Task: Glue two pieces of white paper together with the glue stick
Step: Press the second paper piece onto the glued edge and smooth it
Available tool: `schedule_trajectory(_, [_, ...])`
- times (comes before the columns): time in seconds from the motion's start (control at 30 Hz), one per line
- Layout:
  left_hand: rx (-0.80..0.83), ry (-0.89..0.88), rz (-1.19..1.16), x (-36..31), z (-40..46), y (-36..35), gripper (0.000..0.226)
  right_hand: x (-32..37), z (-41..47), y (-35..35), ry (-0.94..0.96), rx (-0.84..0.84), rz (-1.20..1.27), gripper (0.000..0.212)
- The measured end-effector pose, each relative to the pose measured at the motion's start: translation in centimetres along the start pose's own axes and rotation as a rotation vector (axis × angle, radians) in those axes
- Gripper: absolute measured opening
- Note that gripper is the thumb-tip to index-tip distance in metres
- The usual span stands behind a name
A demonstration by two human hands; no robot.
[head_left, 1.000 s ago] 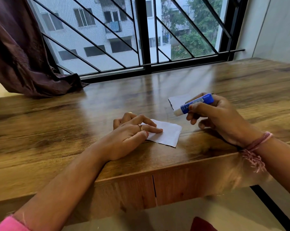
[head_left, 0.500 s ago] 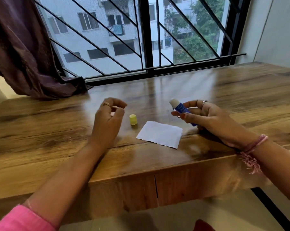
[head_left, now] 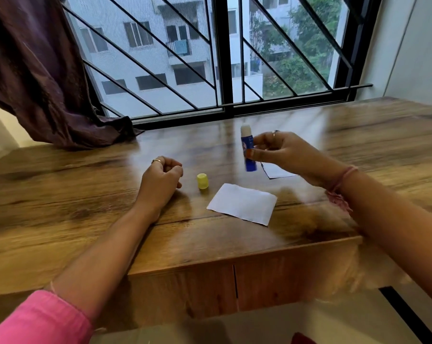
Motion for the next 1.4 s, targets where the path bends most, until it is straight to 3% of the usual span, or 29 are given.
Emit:
schedule_trajectory(0.1, [-0.003,0.011,0.005,0.2,0.1,0.0,0.007,0.1,2.6,-1.7,0.059,0.031,-0.159,0.018])
schedule_trajectory(0.23, [-0.001,0.01,0.001,0.1,0.2,0.0,0.007,0.0,4.3,-4.2,0.119,0.084,-0.369,0.025])
schedule_trajectory(0.47, [0.016,-0.011,0.021,-0.1,0.0,0.0,0.007,-1.0,4.7,-6.8,0.163,0.17,-0.509,0.025])
schedule_trajectory(1.07, [0.026,-0.006,0.05,0.0,0.1,0.0,0.007,-2.2,4.2,-7.2,0.062,0.295,-0.478,0.035])
schedule_trajectory(1.2, [0.021,-0.006,0.046,0.0,0.1,0.0,0.008,-1.4,4.1,-5.4,0.07,0.241,-0.552,0.049])
schedule_trajectory(1.4, [0.025,-0.002,0.021,0.0,0.0,0.0,0.012,-1.5,2.1,1.6,0.038,-0.013,-0.612,0.053])
Point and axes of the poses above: each hand's wrist, its own z-axis towards the middle knuckle, its own y-axis out of the back of the hand, x = y × z, the point moved 6 cm from there along z, towards the middle knuckle, and after that the axes turned 15 degrees about z, right-handed, at the moved point
